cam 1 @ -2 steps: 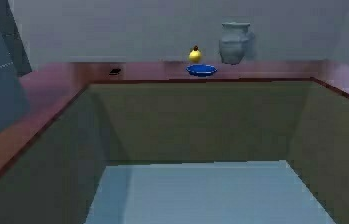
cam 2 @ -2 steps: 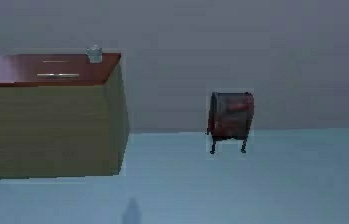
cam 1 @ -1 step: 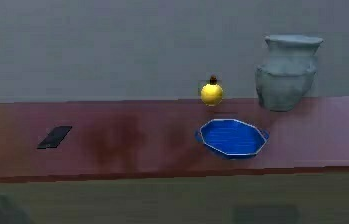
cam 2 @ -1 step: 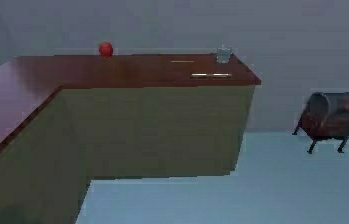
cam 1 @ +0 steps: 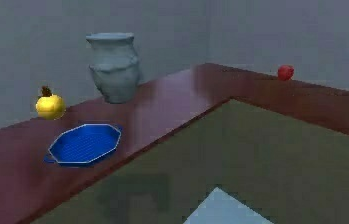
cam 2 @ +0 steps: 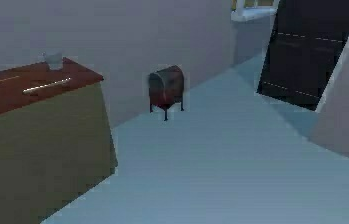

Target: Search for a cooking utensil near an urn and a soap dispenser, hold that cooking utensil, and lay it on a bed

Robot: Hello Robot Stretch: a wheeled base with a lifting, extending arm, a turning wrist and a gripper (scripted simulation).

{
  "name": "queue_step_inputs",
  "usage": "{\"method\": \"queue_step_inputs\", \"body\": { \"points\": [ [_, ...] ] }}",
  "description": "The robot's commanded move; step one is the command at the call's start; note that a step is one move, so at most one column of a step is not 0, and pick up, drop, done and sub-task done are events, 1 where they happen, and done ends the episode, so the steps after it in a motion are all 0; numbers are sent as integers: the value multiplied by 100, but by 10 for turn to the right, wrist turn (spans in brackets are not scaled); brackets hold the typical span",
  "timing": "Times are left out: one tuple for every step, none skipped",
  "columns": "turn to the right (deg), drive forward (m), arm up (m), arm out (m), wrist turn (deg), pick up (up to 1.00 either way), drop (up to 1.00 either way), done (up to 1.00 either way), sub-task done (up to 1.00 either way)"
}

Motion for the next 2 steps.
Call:
{"method": "queue_step_inputs", "body": {
  "points": [
    [390, 0, 0, 0, 0, 0, 0, 0, 0],
    [0, 15, 0, 0, 0, 0, 0, 0, 0]
  ]
}}
